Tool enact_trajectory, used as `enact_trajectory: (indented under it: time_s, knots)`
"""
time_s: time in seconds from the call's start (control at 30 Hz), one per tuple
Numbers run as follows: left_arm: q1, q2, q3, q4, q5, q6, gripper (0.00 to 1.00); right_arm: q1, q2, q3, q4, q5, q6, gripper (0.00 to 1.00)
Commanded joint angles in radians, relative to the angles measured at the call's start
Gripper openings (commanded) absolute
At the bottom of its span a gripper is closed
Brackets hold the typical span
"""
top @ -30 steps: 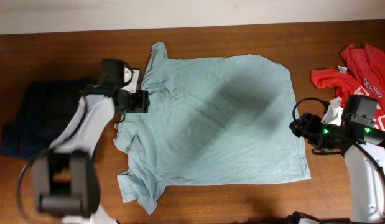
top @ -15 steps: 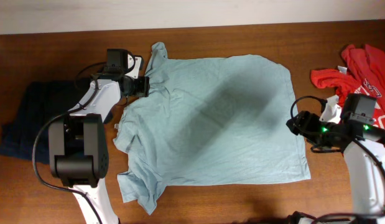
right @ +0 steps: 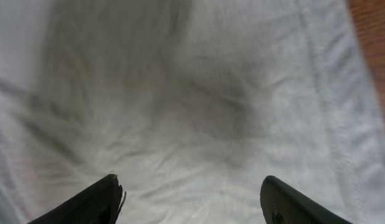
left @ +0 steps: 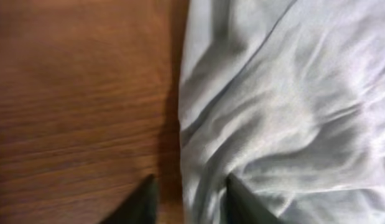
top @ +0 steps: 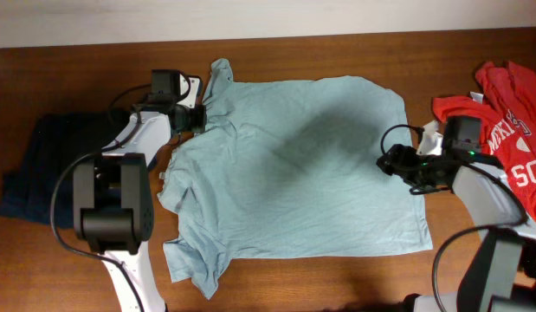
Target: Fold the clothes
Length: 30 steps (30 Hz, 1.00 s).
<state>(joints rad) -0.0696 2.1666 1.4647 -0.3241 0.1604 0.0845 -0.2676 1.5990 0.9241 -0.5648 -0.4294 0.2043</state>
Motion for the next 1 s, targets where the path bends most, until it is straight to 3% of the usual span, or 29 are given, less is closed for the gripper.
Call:
enact_trajectory:
  time_s: [0.0, 0.1, 0.2, 0.3, 0.33, 0.43, 0.53, 0.7, 0.77, 0.87, 0.97]
  knots:
    - [0.005, 0.038, 0.016, 0.009, 0.031, 0.004, 0.25, 0.014, 0.043, 0.011, 0.018, 0.097, 0.068, 0.76]
    - [0.007, 0.038, 0.016, 0.013, 0.03, 0.004, 0.13, 0.014, 0.071, 0.011, 0.027, 0.138, 0.071, 0.75]
    - [0.024, 0.038, 0.035, 0.013, 0.026, 0.003, 0.05, 0.014, 0.108, 0.011, 0.027, 0.208, 0.071, 0.65]
    - [0.053, 0.038, 0.097, -0.018, 0.026, 0.002, 0.03, 0.014, 0.136, 0.011, 0.019, 0.266, 0.093, 0.44]
    - [0.074, 0.038, 0.154, -0.052, 0.026, 0.0, 0.03, 0.014, 0.154, 0.011, 0.014, 0.304, 0.121, 0.29]
    - [0.099, 0.038, 0.23, -0.085, 0.026, 0.0, 0.03, 0.012, 0.176, 0.01, 0.011, 0.322, 0.146, 0.16]
    - [0.115, 0.038, 0.28, -0.097, 0.026, 0.0, 0.03, 0.012, 0.177, 0.01, 0.012, 0.33, 0.146, 0.11]
    - [0.118, 0.038, 0.297, -0.1, 0.026, 0.0, 0.05, 0.012, 0.177, 0.01, 0.007, 0.337, 0.15, 0.1]
    - [0.118, 0.038, 0.297, -0.108, 0.025, 0.0, 0.16, 0.012, 0.177, 0.01, 0.003, 0.337, 0.15, 0.1]
    - [0.118, 0.038, 0.297, -0.121, -0.003, 0.0, 0.46, 0.012, 0.177, 0.01, 0.0, 0.337, 0.149, 0.11]
    - [0.12, 0.038, 0.297, -0.175, -0.057, 0.001, 0.6, 0.011, 0.177, 0.01, -0.015, 0.336, 0.145, 0.28]
